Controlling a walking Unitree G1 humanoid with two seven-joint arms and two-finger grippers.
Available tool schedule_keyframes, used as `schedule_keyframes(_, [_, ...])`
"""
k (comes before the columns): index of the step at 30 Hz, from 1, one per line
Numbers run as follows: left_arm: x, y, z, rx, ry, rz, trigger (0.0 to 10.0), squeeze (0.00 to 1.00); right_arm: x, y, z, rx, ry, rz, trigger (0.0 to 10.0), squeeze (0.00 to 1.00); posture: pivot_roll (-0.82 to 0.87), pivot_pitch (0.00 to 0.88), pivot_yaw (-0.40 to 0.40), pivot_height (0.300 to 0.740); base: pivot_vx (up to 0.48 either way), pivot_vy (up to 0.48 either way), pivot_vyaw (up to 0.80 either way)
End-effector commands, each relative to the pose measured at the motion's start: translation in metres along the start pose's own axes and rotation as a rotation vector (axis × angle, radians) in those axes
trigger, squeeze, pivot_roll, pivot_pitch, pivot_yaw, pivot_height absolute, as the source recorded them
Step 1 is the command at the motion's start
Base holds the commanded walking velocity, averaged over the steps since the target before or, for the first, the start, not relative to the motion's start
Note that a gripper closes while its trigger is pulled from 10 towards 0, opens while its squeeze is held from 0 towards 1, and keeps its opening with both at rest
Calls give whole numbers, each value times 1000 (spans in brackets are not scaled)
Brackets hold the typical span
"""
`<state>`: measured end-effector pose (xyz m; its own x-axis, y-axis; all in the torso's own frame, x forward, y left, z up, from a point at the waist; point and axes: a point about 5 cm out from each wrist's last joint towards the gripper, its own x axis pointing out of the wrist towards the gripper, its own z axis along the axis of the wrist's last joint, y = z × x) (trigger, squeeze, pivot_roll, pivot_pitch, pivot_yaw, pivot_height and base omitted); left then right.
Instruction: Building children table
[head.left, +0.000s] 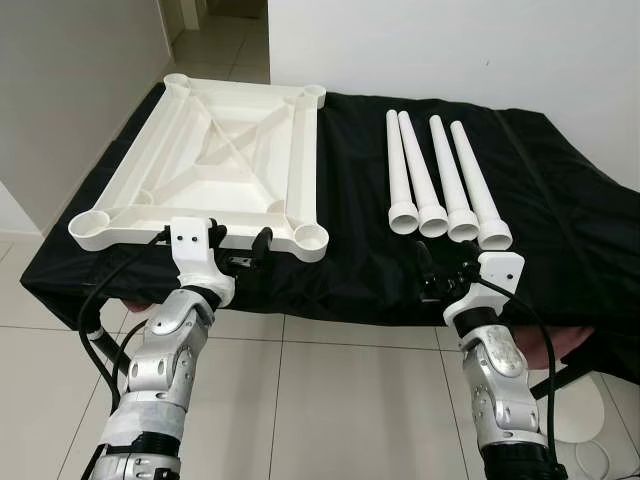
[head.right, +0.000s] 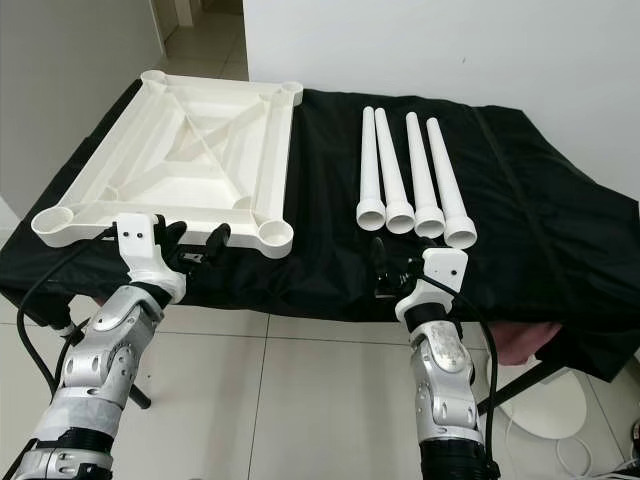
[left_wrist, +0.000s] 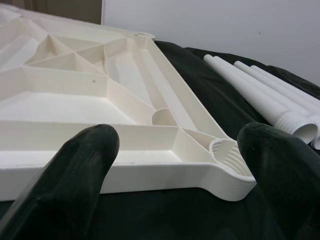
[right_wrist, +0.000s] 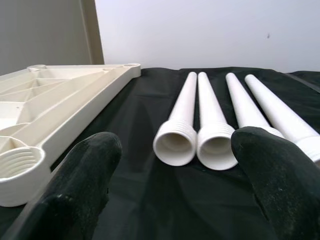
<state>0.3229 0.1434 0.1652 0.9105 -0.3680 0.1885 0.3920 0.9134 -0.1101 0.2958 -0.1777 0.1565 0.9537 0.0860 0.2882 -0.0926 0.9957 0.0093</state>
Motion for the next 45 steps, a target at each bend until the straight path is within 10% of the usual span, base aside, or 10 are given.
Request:
schedule_keyframes(1, [2,-2,2,24,-10,5,10000,0,0,2,-1,-7,12,-2,10000,0,33,19,-26,740,0,0,0])
schedule_keyframes(45, [15,2,12,30,-71,70,10000,0,25,-7,5,-103,-5,7,10000,0,39,15,-36,740,267,0,0])
